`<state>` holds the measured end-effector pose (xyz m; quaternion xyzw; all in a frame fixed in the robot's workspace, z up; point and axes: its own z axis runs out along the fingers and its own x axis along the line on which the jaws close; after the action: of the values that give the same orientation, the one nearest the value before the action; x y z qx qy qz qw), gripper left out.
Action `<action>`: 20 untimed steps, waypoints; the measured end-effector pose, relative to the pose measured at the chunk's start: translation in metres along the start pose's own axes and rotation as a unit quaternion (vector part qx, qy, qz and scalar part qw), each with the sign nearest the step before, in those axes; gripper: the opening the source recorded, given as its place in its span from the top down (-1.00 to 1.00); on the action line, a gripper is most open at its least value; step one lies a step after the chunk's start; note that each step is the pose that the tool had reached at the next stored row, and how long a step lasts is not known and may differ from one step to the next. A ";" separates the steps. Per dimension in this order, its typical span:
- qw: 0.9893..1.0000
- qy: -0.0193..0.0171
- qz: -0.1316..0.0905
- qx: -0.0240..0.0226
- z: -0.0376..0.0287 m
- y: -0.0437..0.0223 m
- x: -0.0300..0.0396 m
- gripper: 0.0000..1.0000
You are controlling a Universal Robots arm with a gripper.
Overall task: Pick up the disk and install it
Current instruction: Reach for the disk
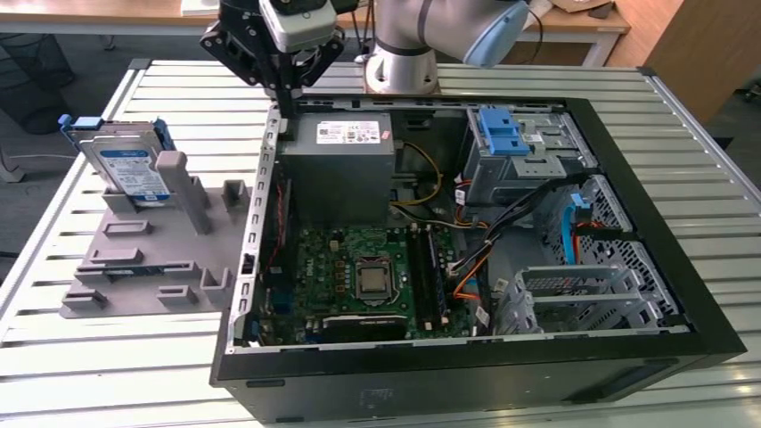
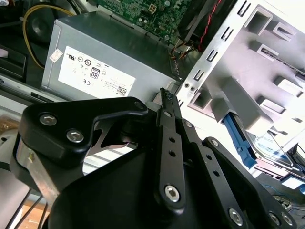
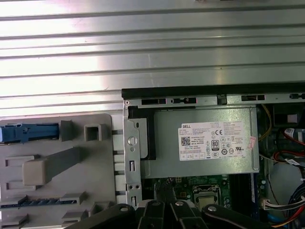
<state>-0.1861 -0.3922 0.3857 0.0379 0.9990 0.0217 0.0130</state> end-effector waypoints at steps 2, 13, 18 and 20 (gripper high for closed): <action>1.000 0.000 0.000 0.000 0.0000 -0.0001 0.0005 0.79; 1.000 0.000 0.000 0.000 0.0000 -0.0002 0.0023 0.79; 1.000 0.000 0.000 0.000 0.0000 -0.0002 0.0040 0.79; 1.000 0.000 0.000 0.000 0.0000 -0.0003 0.0049 0.79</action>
<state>-0.1910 -0.3920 0.3856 0.0379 0.9990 0.0217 0.0131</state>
